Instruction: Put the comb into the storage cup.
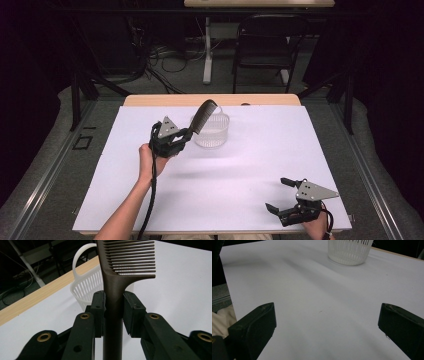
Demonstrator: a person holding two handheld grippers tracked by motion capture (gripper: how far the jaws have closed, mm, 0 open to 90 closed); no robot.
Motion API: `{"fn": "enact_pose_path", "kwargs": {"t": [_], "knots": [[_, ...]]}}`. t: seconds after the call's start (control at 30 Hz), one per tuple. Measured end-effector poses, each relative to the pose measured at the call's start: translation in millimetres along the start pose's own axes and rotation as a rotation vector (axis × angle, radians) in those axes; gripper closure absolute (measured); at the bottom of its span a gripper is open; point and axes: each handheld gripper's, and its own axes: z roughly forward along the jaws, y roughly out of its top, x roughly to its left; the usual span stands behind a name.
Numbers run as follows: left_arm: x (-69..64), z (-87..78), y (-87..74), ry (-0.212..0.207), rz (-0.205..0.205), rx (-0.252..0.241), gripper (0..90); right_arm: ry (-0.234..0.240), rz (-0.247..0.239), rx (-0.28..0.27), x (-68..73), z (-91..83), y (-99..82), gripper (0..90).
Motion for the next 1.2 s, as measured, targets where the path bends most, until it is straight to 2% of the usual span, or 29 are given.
{"fn": "enact_pose_path", "kwargs": {"t": [0.4, 0.8, 1.2], "knots": [[1.0, 1.1, 11.8, 0.016, 0.013, 0.001, 72.2, -0.010, 0.002, 0.007, -2.1, 0.8, -1.3, 1.3], [7.4, 1.3, 25.5, 0.040, -0.011, -0.039, 72.2, -0.010, -0.001, 0.007, -2.1, 1.2, -1.1, 1.3], [10.9, 6.6, 33.2, 0.050, -0.020, -0.051, 72.2, -0.009, 0.000, 0.006, -2.3, 1.1, -1.2, 1.3]]}}
